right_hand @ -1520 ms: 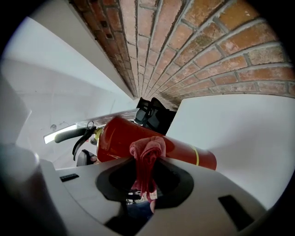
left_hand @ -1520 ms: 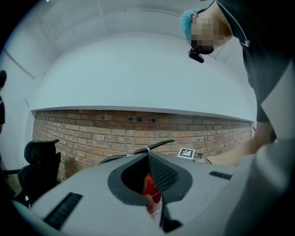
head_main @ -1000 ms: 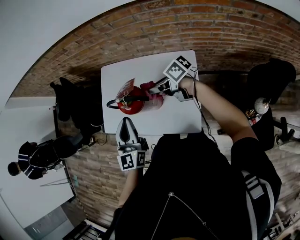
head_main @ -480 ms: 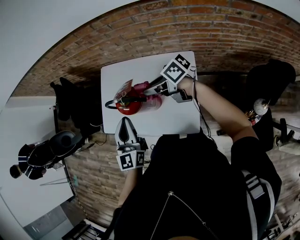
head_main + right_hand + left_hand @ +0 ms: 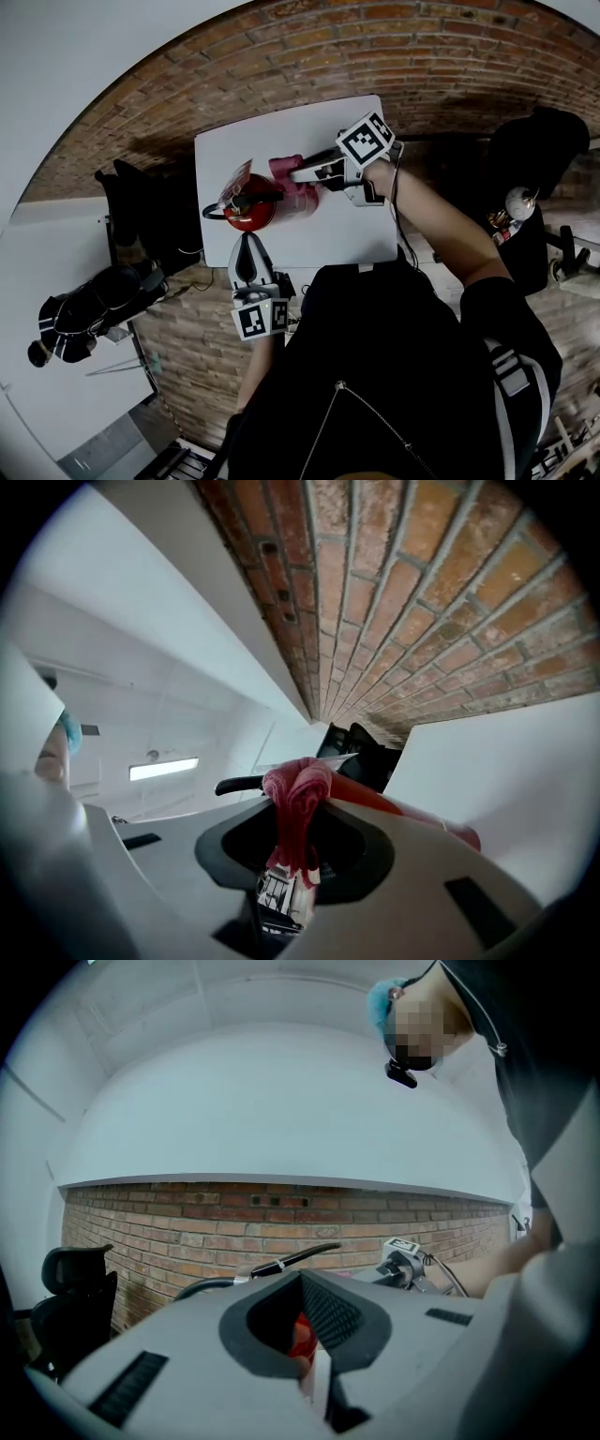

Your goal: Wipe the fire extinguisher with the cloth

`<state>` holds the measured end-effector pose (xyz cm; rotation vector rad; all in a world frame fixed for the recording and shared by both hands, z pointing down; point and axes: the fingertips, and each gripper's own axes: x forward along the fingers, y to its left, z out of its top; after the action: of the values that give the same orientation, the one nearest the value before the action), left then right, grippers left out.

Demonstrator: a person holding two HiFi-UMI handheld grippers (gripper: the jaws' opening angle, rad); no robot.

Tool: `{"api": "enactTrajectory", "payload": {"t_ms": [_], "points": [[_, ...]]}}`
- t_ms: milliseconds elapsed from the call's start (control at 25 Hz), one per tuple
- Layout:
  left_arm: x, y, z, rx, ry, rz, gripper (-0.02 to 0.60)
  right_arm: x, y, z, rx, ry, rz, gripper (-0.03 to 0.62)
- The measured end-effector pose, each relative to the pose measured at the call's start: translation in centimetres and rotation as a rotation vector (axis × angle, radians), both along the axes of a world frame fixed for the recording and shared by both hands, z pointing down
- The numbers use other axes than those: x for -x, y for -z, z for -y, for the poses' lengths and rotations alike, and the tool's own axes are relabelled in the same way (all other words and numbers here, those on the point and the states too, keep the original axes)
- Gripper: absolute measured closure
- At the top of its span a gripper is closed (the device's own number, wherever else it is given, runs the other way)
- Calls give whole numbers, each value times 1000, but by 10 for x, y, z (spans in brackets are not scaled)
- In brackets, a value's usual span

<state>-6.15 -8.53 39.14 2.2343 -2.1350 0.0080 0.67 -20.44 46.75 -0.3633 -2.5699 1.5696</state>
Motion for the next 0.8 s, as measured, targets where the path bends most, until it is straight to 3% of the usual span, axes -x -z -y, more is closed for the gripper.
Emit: {"api": "enactTrajectory", "payload": {"t_ms": [360,800], "points": [[0,-3,8,12,-9,5,571,-28,-132,-3,122,-92,-241,488],[2,-5,5,42,34,6,571,-35,-233,-21,183,-189,-390,488]]}}
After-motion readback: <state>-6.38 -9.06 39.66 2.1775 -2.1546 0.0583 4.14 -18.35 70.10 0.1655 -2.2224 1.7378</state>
